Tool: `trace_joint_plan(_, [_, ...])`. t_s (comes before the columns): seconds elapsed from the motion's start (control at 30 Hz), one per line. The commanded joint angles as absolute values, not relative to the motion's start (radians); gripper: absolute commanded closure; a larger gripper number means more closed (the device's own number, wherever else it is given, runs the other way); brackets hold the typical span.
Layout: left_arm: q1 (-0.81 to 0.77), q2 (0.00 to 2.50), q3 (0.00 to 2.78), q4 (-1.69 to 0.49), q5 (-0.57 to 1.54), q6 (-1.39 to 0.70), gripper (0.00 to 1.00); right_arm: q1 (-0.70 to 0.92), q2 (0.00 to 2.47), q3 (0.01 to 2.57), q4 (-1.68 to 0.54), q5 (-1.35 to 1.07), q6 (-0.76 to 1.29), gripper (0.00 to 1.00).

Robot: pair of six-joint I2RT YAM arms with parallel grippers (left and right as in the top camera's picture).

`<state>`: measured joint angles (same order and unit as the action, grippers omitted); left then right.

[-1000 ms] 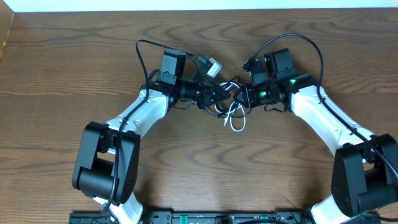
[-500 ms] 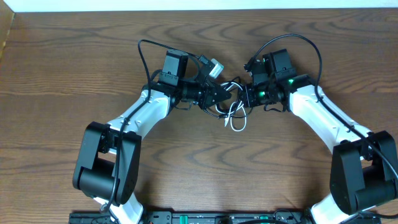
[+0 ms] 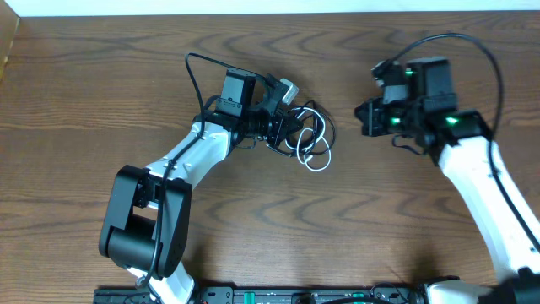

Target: Untangle cables

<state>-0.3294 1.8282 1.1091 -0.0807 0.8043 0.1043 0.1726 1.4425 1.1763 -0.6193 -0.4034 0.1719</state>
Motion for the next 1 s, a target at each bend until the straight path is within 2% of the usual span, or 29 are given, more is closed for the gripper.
trace_joint_plan(0.0, [-0.333, 1.829, 1.116, -0.083, 0.801, 0.103, 0.92, 0.131, 1.409, 1.19, -0.646, -0.411, 0.169, 0.99])
trace_joint_plan(0.1, [-0.334, 1.829, 1.116, -0.089, 0.817, 0.103, 0.92, 0.128, 1.42, 1.188, -0.676, -0.421, 0.158, 0.99])
trace_joint_plan(0.23, [-0.334, 1.829, 1.116, -0.08, 0.951, 0.106, 0.93, 0.167, 1.47, 1.188, -0.675, -0.442, 0.113, 0.94])
trace_joint_plan(0.3, [-0.334, 1.829, 1.116, -0.072, 1.044, 0.146, 0.92, 0.191, 1.501, 1.188, -0.65, -0.477, 0.08, 0.78])
trace_joint_plan(0.33, [-0.334, 1.829, 1.116, -0.059, 1.104, 0.157, 0.92, 0.207, 1.526, 1.188, -0.629, -0.5, 0.07, 0.55])
trace_joint_plan(0.37, [-0.334, 1.829, 1.116, -0.056, 1.125, 0.157, 0.92, 0.216, 1.544, 1.188, -0.619, -0.504, 0.069, 0.48])
trace_joint_plan(0.4, [-0.334, 1.829, 1.116, -0.055, 1.138, 0.156, 0.93, 0.22, 1.555, 1.188, -0.614, -0.503, 0.068, 0.46])
trace_joint_plan(0.53, [-0.334, 1.829, 1.116, -0.055, 1.195, 0.156, 0.92, 0.226, 1.614, 1.188, -0.599, -0.508, 0.06, 0.46])
trace_joint_plan(0.73, [-0.334, 1.829, 1.116, -0.055, 1.193, 0.157, 0.92, 0.241, 1.655, 1.188, -0.597, -0.542, 0.054, 0.55])
trace_joint_plan(0.83, [-0.334, 1.829, 1.116, -0.055, 1.193, 0.157, 0.92, 0.243, 1.655, 1.188, -0.593, -0.542, 0.05, 0.55])
trace_joint_plan(0.9, [-0.334, 1.829, 1.116, -0.055, 1.193, 0.157, 0.92, 0.244, 1.655, 1.188, -0.591, -0.542, 0.051, 0.64])
trace_joint_plan(0.97, [-0.334, 1.829, 1.116, -0.055, 1.193, 0.157, 0.92, 0.248, 1.655, 1.188, -0.591, -0.541, 0.051, 0.82])
